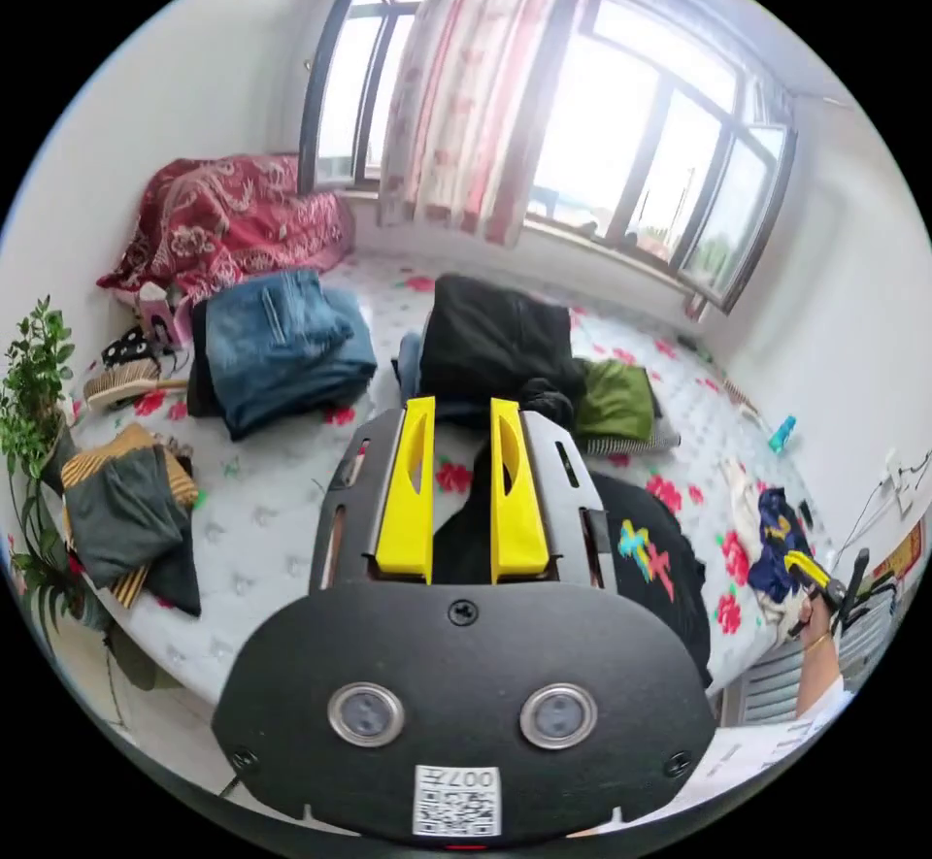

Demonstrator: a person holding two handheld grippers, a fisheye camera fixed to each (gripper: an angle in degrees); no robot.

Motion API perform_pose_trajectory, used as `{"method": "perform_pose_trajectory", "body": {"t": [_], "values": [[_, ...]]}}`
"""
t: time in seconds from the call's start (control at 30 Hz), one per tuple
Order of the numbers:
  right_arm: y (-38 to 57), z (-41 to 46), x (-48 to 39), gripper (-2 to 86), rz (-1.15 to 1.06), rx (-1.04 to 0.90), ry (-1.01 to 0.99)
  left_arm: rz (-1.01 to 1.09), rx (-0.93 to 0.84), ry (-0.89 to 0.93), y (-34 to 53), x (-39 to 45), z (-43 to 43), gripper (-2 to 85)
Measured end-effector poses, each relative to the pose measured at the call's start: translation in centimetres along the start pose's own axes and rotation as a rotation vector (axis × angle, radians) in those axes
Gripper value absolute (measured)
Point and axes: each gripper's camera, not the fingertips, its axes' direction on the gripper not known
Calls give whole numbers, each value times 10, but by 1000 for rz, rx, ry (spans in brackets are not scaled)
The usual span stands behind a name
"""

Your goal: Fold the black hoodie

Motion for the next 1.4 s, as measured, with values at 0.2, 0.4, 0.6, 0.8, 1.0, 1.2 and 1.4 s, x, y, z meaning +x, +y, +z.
{"method": "perform_pose_trajectory", "body": {"t": [0.2, 0.4, 0.6, 0.8, 1.0, 1.2, 1.4], "values": [[35, 105, 64, 60, 181, -223, -84, -132, -467, 8, 182, -13, 108, 111], [-23, 193, 71, 62, 187, -256, -133, -182, -541, -83, 218, -13, 133, 139], [-70, 275, 60, 41, 241, -349, -83, -26, -671, -213, 201, 5, 180, 147], [-119, 266, 53, 8, -100, -375, 90, 49, -685, -353, 173, -14, 192, 33], [-184, 196, 133, 6, -72, -186, 357, -89, -512, -320, 103, -75, 163, 68], [-145, 200, 159, 23, 87, -219, 253, -142, -495, -370, 133, -67, 140, 81], [-17, 190, 149, 52, 4, -322, -350, -170, -436, -81, 265, -46, 58, 80]]}}
